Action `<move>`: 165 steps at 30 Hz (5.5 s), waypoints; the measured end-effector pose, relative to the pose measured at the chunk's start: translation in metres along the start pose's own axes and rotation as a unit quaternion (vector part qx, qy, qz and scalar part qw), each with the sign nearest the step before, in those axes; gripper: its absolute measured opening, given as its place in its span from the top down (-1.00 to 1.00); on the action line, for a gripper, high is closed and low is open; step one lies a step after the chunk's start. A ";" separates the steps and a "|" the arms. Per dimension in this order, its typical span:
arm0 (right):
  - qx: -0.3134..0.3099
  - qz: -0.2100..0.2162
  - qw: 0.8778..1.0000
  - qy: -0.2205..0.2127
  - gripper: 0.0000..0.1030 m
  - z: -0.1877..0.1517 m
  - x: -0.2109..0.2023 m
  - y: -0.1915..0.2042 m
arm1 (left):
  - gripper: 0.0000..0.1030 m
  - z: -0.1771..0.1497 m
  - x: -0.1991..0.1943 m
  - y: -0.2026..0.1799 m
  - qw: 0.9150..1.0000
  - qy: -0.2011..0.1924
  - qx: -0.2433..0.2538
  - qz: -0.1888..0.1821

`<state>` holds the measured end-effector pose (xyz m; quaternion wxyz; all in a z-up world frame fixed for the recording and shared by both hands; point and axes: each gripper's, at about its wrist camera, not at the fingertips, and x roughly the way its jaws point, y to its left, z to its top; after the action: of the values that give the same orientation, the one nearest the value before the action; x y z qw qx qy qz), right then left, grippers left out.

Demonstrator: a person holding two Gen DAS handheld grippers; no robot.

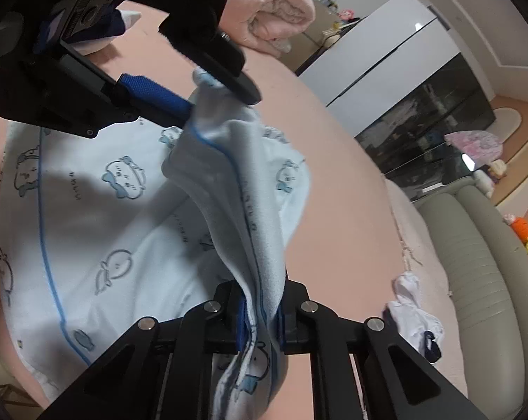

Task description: Fold clothes

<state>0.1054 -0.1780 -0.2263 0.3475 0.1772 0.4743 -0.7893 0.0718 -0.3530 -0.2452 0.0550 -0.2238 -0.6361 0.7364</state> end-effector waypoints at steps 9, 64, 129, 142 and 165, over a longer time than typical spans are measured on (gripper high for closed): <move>-0.007 0.018 0.998 -0.062 0.85 0.022 -0.044 0.000 | 0.54 -0.001 -0.024 0.004 1.000 -0.007 -0.004 -0.006; -0.061 0.039 0.992 -0.102 -0.19 -0.010 -0.061 0.034 | 0.89 -0.060 -0.082 -0.006 0.982 0.029 0.075 0.170; -0.020 0.074 0.993 -0.086 0.15 0.014 -0.068 0.023 | 0.74 -0.047 -0.073 0.044 0.986 -0.118 -0.084 0.085; -0.087 0.032 0.994 -0.064 -0.48 -0.008 -0.052 0.054 | 0.82 -0.044 -0.129 0.032 0.974 -0.174 -0.039 0.138; 0.085 0.192 0.977 0.027 -0.48 0.004 0.009 -0.061 | -0.67 0.030 -0.030 -0.081 0.915 0.010 0.236 0.328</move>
<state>0.0555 -0.1660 -0.1914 0.4631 0.3149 0.3721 -0.7402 0.0697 -0.3767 -0.1573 -0.1319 -0.4074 -0.3343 0.8396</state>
